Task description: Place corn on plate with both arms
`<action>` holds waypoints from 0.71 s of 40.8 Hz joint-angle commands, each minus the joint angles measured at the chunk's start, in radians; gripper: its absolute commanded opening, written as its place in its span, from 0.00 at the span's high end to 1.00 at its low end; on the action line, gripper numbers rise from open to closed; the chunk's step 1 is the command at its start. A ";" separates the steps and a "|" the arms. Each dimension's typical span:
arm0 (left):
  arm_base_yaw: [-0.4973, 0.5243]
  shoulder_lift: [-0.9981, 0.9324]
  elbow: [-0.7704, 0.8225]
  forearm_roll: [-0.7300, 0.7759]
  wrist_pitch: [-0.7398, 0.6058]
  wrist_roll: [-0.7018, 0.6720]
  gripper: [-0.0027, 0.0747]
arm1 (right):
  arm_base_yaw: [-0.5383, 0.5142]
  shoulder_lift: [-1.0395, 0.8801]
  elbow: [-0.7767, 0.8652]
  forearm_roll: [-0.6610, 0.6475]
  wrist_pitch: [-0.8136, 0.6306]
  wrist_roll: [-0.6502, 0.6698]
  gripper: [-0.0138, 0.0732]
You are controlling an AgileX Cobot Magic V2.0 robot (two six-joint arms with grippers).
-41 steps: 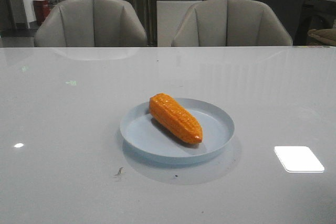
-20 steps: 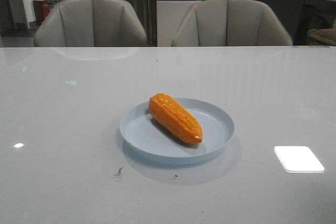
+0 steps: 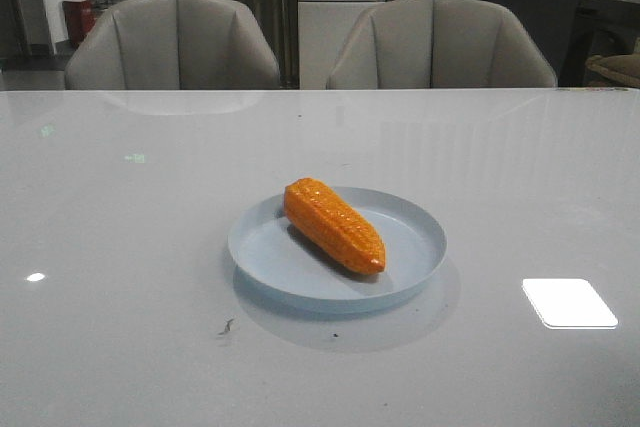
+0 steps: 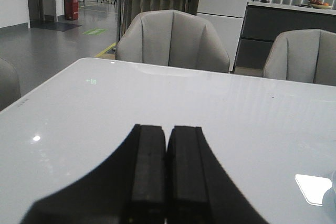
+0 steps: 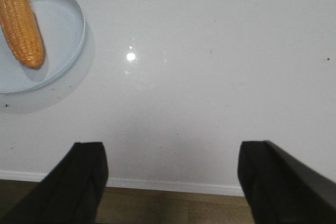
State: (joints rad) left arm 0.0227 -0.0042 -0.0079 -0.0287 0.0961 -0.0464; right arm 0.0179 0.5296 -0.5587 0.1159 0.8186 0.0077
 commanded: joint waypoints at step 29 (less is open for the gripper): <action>-0.006 -0.018 0.052 -0.085 -0.132 0.129 0.85 | -0.007 0.001 -0.028 -0.007 -0.068 -0.001 0.13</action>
State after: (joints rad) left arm 0.0227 -0.0042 0.0068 -0.1041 0.0460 0.0835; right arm 0.0179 0.5296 -0.5587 0.1143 0.8186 0.0077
